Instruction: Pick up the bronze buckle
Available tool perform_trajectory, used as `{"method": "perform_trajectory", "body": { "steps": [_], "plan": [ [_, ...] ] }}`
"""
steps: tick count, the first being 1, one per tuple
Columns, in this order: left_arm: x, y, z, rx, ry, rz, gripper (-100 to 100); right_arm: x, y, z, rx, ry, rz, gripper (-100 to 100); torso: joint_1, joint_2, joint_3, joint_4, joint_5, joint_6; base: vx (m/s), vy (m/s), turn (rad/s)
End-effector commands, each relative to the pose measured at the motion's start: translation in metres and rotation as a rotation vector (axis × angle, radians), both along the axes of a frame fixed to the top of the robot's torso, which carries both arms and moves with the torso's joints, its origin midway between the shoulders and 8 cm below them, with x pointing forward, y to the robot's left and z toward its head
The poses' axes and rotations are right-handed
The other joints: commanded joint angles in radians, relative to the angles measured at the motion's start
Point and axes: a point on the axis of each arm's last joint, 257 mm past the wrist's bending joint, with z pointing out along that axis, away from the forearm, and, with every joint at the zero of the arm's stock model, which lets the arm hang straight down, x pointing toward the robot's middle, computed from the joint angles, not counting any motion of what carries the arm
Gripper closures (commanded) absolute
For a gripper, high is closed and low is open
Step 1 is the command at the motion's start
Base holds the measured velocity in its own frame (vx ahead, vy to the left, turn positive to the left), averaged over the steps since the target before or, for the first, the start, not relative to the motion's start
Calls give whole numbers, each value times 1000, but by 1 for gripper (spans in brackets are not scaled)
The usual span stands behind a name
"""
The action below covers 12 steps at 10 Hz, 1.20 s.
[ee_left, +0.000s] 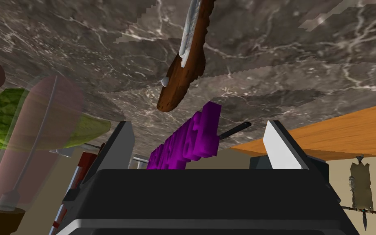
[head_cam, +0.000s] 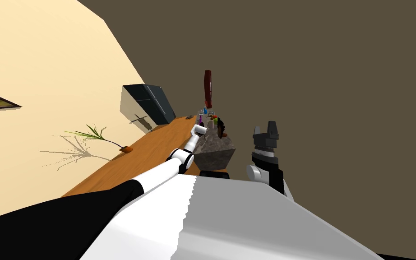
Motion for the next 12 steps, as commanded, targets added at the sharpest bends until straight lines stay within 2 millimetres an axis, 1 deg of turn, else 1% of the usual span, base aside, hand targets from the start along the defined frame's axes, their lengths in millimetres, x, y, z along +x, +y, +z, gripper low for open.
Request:
{"method": "perform_trajectory", "body": {
  "steps": [1,4,5,6,7,9,10,11,12],
  "plan": [
    [-11,-11,-8,16,64,-13,-100,0,0,0,0,0,0,0,0,0,0,0,0,0,9,-11,33],
    [-31,-28,-26,27,154,-30,-100,0,0,0,0,0,0,0,0,0,0,0,0,0,8,-10,30],
    [-27,-25,-24,26,138,-27,-100,0,0,0,0,0,0,0,0,0,0,0,0,0,0,0,0],
    [-28,-25,-25,27,142,-27,0,0,0,0,0,0,0,0,1,0,0,0,0,0,0,0,0],
    [-29,-23,-36,26,142,-23,-100,0,0,0,0,0,0,0,1,0,0,0,0,0,0,0,0],
    [-31,-20,-46,26,142,-18,-100,0,0,0,0,0,0,0,1,0,0,0,0,0,0,0,0],
    [-31,-21,-43,27,143,-20,-100,0,0,0,0,0,0,0,1,1,0,0,0,0,0,0,0],
    [-31,-21,-43,26,142,-19,100,0,0,0,0,0,0,0,1,1,0,0,0,0,0,0,0],
    [-31,-21,-43,26,142,-20,100,0,0,0,0,0,0,0,1,1,0,0,0,0,0,0,0]
  ]
}}
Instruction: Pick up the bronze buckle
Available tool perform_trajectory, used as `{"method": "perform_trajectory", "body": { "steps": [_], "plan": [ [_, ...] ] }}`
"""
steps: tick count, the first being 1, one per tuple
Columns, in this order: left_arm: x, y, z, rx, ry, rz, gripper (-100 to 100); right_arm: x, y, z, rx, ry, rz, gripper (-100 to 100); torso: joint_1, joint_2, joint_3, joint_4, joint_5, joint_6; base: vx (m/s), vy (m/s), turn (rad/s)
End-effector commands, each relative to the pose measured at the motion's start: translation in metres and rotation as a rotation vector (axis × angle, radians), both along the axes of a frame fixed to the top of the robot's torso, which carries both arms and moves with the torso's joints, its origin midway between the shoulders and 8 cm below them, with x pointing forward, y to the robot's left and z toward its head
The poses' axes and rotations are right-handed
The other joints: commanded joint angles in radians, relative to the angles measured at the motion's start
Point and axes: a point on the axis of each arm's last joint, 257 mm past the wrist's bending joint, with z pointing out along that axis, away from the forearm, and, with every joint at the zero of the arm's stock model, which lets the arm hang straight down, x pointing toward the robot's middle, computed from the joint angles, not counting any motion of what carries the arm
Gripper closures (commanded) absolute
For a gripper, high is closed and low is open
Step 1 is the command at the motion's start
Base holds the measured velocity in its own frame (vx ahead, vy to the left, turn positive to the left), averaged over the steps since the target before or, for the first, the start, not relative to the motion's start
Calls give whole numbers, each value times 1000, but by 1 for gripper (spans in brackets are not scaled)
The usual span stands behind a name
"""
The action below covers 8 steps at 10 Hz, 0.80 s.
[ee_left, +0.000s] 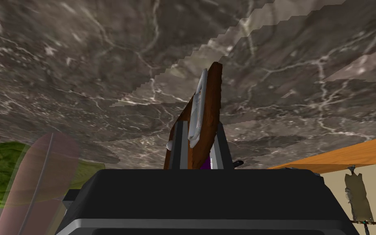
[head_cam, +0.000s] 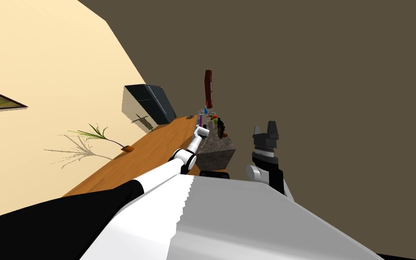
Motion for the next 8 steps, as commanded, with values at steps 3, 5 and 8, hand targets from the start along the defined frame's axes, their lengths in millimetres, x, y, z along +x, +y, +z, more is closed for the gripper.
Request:
{"method": "perform_trajectory", "body": {
  "steps": [3,5,8],
  "plan": [
    [0,1,0,1,1,1,100,0,0,0,0,0,0,0,0,-1,0,0,0,1,0,0,0],
    [1,-2,11,1,3,-3,100,0,0,0,0,0,0,0,0,-1,0,0,0,1,5,0,-2],
    [3,-2,12,1,1,-4,0,0,0,0,0,0,0,0,0,0,0,0,0,1,0,-1,3]
  ]
}}
